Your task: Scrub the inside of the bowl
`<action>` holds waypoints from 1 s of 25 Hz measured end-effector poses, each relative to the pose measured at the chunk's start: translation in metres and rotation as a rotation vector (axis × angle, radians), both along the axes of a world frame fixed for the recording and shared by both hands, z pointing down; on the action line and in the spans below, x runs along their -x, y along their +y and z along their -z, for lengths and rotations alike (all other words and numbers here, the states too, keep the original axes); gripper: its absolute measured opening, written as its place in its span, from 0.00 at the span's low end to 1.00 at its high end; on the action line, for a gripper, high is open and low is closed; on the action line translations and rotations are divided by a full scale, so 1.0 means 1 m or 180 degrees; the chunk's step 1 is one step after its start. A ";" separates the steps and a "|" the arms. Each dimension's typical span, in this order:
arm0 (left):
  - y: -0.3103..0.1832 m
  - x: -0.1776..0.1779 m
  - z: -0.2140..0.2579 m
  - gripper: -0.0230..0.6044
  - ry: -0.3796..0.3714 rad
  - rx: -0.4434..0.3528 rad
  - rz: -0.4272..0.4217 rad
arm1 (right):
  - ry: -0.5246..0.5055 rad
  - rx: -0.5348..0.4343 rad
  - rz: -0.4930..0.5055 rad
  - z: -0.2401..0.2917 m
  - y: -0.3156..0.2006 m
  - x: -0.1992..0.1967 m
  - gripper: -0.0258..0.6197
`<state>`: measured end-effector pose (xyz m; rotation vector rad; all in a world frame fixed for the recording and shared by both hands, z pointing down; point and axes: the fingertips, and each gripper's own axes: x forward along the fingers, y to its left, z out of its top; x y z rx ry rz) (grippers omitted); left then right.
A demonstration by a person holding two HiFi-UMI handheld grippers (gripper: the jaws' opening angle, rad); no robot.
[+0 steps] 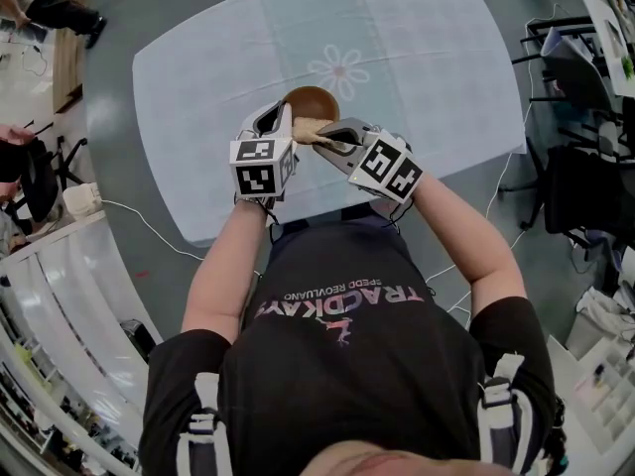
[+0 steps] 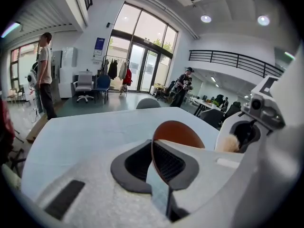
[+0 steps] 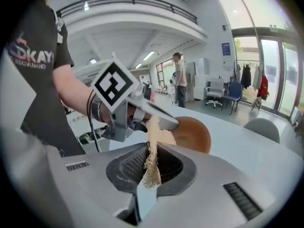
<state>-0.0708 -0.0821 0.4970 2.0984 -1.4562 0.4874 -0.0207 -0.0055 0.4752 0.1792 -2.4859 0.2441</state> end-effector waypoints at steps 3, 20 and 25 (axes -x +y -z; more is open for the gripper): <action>-0.002 0.008 -0.001 0.08 0.0029 0.0012 0.0032 | -0.0369 0.0025 -0.0298 0.023 -0.015 -0.008 0.09; 0.027 -0.052 0.007 0.08 -0.0802 -0.0622 -0.2255 | 0.0781 -0.1297 0.1251 -0.006 -0.061 -0.032 0.09; 0.034 -0.055 0.005 0.08 -0.0905 -0.0652 -0.2410 | 0.1012 -0.1469 0.1699 -0.024 -0.047 -0.028 0.09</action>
